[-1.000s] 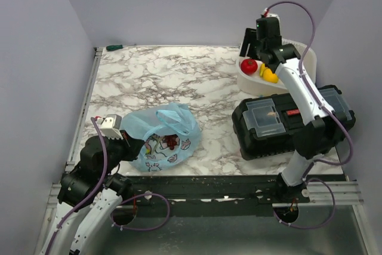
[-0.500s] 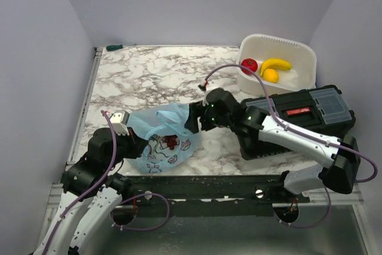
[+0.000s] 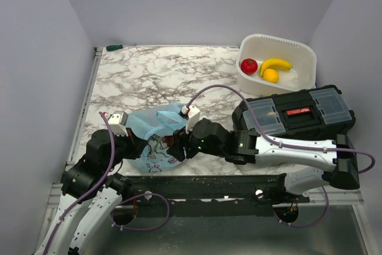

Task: Take the fake fruits out of the plastic bag
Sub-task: Take out the fake fruit from the plastic bag.

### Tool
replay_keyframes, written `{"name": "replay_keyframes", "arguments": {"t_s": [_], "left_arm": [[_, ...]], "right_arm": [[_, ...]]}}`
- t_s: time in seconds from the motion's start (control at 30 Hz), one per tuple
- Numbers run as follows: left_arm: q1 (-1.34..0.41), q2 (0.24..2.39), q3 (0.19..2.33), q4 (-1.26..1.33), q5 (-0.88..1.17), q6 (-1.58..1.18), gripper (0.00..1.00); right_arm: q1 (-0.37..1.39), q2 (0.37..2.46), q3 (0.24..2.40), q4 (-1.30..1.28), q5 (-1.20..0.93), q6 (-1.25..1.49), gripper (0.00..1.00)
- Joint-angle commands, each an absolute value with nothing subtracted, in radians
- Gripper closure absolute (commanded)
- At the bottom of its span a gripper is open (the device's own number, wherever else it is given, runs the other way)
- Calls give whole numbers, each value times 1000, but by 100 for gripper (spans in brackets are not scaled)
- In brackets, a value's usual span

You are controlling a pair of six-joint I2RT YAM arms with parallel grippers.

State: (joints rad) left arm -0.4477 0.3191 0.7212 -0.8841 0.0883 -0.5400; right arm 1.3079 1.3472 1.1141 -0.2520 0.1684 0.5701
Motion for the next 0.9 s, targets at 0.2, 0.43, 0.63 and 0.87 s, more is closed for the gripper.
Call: {"name": "replay_keyframes", "arguments": {"t_s": [0.2, 0.43, 0.63, 0.87], "left_arm": [[-454, 253, 709, -879, 51, -554, 100], [-454, 274, 712, -881, 35, -562, 100], [-454, 309, 710, -877, 59, -552, 100], [-453, 336, 712, -879, 55, -553, 100]], "right_arm": [[1304, 1586, 1054, 134, 397, 530, 50], [1305, 1819, 1172, 56, 492, 537, 55], [1304, 1917, 1236, 14, 640, 529, 54], [1284, 1956, 1233, 2, 713, 514, 51]]}}
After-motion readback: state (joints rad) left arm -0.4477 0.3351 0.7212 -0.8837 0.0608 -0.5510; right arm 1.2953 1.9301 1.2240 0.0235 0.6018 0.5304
